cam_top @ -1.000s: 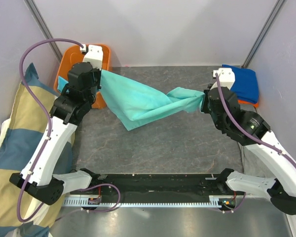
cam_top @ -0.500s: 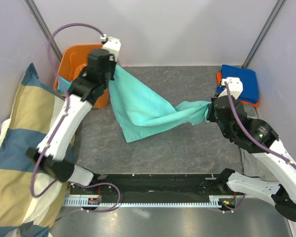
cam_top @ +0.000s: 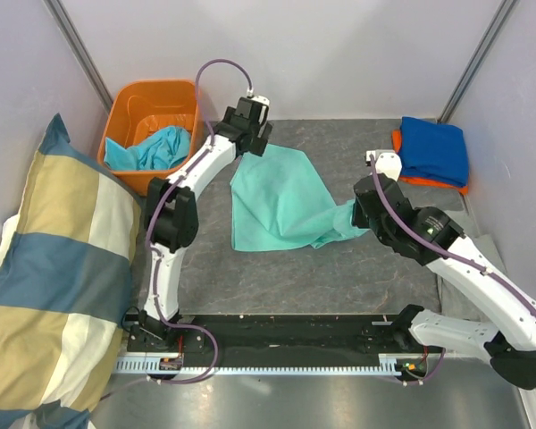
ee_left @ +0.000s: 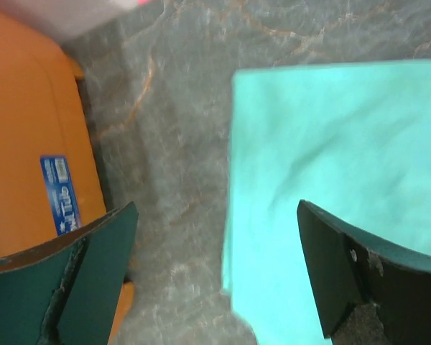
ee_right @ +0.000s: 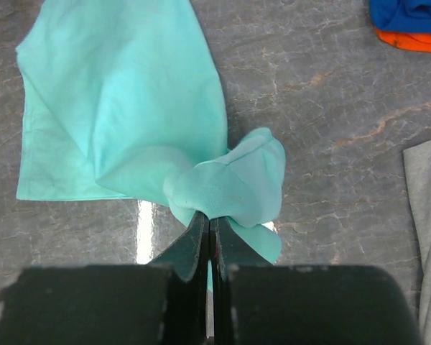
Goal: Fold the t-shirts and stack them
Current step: Flatten the tshirt out
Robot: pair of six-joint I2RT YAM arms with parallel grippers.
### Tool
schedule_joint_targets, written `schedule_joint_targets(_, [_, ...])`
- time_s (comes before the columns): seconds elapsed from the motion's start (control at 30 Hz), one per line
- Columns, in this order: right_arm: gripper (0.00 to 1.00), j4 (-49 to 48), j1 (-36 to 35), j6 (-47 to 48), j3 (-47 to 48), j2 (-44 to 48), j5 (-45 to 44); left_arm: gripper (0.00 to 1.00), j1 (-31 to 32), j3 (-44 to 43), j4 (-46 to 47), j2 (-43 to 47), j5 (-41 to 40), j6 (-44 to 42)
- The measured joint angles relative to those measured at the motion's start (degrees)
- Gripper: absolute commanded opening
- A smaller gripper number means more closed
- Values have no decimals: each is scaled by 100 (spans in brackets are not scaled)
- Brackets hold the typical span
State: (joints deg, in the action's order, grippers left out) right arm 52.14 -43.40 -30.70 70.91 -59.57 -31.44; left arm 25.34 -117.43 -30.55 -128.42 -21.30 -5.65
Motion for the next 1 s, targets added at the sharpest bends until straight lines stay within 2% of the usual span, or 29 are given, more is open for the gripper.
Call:
schedule_joint_targets(0.07, [0,-103,0,2,-20,-35,20,100,-15,348,50,323,48,186])
schedule_joint_targets(0.13, [0,-227,0,9,-79,-92,57,100,-26,1051,92,970,92,404])
schedule_joint_targets(0.3, [0,-529,0,55,-330,-348,164,96,17,3158,278,3414,323,1130])
schedule_joint_targets(0.43, [0,-708,0,101,-483,-542,321,79,275,4848,527,5278,409,1773])
schedule_joint_targets(0.53, [0,-859,0,136,-490,-658,439,70,518,6070,579,6127,566,2398])
schedule_joint_targets(0.7, [0,-1016,0,157,-490,-717,608,67,927,7615,527,6439,699,3401])
schedule_joint_targets(0.83, [0,-1097,0,157,-490,-717,675,66,1314,7895,597,6251,684,3866])
schedule_joint_targets(1.0, [0,-1102,0,153,-490,-715,741,66,1379,7897,1021,5818,595,4089])
